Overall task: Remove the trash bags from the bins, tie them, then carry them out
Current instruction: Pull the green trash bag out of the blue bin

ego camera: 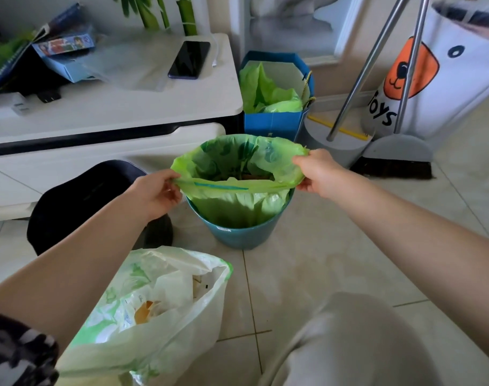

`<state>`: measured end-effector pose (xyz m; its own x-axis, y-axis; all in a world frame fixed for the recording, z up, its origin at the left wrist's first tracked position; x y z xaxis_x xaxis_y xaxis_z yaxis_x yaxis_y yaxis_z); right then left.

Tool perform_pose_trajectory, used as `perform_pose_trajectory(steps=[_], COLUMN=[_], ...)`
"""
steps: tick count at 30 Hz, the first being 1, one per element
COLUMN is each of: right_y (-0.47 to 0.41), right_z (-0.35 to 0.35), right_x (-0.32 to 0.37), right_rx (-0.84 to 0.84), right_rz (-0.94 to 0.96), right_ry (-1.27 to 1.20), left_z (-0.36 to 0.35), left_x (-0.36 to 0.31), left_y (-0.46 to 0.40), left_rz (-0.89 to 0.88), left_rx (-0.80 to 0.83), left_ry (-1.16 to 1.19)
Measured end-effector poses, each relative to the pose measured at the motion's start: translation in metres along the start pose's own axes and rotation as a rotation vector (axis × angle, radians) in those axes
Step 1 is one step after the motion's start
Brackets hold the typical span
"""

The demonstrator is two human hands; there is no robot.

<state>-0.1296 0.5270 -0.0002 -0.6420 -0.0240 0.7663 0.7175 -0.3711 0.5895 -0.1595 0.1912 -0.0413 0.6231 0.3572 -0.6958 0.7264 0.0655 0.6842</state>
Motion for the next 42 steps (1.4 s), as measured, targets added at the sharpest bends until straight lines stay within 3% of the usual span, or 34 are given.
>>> perform_pose_trajectory(steps=[4,8,15,20,25,34,38,42], right_y=[0.008,0.027,0.025,0.019,0.017,0.029,0.033,0.043], right_z=[0.002,0.015,0.042,0.051,0.04,0.032,0.043,0.053], right_x=[0.029,0.031,-0.022,-0.046,-0.037,0.016,0.046,0.074], right_rx=[0.057,0.113,0.137,0.196,0.212,0.076,-0.001,-0.071], right_rz=[0.216,0.4,0.223,0.029,-0.082,0.136,0.19,0.234], right_ry=[0.006,0.226,0.305,0.389,0.182,0.369,0.151,-0.07], left_z=[-0.001,0.011,0.033,0.026,-0.001,0.001,-0.009,-0.005], left_x=[-0.021,-0.029,-0.02,-0.019,-0.021,-0.008,-0.052,-0.121], left_y=[-0.001,0.005,0.006,0.005,0.007,0.01,0.017,0.047], left_rz=[-0.093,-0.171,-0.201,-0.277,-0.219,-0.021,-0.235,-0.534], left_rx=[0.052,0.088,0.021,0.035,0.09,0.046,-0.044,-0.277], left_ry=[0.002,-0.059,-0.183,-0.712,-0.654,-0.839,-0.735,-0.634])
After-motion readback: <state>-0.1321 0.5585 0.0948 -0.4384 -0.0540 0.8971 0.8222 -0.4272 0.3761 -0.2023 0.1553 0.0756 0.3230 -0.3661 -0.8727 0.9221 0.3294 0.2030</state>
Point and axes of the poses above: each hand's wrist, its own y-axis away from the middle knuckle, its own z-axis out of the back of the hand, x = y × z, the point moved 10 cm from there along -y, towards the middle knuckle, and after that the axes turned 2 degrees about -z, right-handed, at the moved point
